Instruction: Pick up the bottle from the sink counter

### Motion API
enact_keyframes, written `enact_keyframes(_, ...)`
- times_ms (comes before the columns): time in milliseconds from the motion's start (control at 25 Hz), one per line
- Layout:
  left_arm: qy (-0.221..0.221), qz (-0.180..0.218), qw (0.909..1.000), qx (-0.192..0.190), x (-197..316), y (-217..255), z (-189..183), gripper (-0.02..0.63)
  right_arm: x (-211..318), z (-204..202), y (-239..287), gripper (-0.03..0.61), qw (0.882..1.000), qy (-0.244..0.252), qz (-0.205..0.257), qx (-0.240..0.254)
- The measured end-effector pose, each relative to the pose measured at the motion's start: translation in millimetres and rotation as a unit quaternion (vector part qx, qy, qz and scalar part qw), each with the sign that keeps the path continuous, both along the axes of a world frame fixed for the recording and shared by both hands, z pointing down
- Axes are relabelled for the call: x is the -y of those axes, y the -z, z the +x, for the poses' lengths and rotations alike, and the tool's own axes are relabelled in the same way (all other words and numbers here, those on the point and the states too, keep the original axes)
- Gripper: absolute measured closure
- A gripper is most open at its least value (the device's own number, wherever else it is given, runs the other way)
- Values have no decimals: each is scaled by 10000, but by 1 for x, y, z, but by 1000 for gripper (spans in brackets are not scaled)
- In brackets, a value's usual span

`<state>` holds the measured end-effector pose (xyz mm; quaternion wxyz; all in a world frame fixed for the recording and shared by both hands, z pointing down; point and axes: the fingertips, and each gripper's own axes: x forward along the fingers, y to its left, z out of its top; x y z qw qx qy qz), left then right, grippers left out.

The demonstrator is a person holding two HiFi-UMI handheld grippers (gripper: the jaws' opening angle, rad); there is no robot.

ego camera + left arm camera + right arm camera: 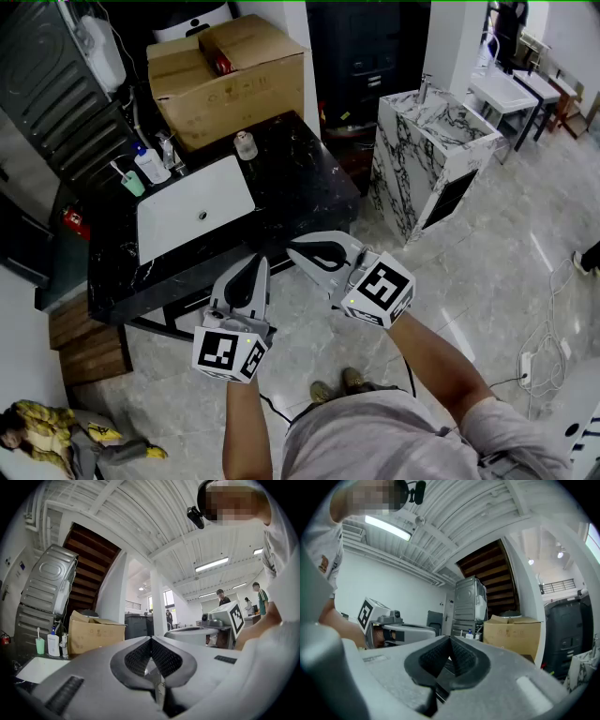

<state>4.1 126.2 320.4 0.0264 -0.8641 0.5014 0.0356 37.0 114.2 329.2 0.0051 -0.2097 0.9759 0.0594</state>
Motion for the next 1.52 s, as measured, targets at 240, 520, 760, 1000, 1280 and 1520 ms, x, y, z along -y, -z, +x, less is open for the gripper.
enact_keyframes(240,24,15,10000,18,1,0,4,612,1,5,1,578,9999,44,-89,103)
enact_keyframes(520,152,30,9999,35,4,1,2,612,1,7,2,578,9999,136,-43,82)
enact_keyframes(760,303,57,9995,64,9,1,3,612,7,14,2,578,9997,203,-50,98)
enact_keyframes(1000,508,41,9987,89,17,6,10,612,18,25,4,578,9994,332,-40,123)
enact_keyframes(1280,705,100,9974,98,28,7,13,612,32,32,8,578,9988,483,11,98)
enact_keyframes(1520,748,131,9971,109,42,6,8,612,47,28,6,578,9987,509,36,89)
